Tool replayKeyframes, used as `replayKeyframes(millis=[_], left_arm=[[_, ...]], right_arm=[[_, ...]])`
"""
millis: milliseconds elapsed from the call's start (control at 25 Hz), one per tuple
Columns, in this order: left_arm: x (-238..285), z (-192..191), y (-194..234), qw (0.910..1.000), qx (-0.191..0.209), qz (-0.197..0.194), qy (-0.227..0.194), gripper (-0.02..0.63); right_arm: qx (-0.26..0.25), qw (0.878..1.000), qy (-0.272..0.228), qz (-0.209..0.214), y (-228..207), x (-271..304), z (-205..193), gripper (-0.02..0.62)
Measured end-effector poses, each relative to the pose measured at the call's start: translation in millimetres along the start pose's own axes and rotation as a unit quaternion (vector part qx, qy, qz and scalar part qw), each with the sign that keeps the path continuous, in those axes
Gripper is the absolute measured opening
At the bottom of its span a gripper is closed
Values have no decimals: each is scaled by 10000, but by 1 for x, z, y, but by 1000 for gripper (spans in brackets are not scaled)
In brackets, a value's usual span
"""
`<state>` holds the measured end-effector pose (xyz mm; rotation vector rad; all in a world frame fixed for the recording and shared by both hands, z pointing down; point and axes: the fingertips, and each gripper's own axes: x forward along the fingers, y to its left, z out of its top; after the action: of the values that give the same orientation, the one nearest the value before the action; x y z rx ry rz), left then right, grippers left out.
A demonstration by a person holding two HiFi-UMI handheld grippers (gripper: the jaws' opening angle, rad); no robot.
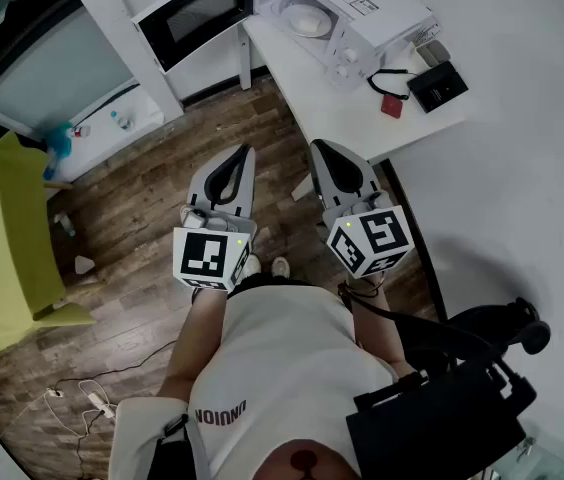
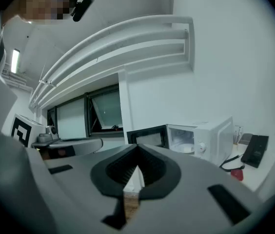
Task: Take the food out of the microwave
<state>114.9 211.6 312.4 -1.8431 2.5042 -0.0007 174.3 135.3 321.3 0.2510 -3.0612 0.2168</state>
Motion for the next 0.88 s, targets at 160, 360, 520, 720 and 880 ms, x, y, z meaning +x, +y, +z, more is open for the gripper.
replayKeyframes(millis=[160, 360, 520, 720, 880], left_arm=[[-2, 0, 1, 10000, -11, -16, 2, 12], [-4, -1, 6, 10000, -25, -12, -1, 12], [-7, 0, 11, 10000, -18, -32, -2, 12], [-17, 0, 22, 10000, -45, -25, 10, 12], [-23, -3, 31, 10000, -50, -21, 17, 12]], right_arm=[[-5, 10000, 7, -12, 2, 1, 0, 21], [-18, 10000, 25, -9, 6, 4, -1, 21], [-56, 10000, 16, -22, 11, 8, -1, 21], [-84, 9999, 14, -67, 22, 14, -1, 21], [-84, 9999, 4, -134, 27, 17, -3, 21]])
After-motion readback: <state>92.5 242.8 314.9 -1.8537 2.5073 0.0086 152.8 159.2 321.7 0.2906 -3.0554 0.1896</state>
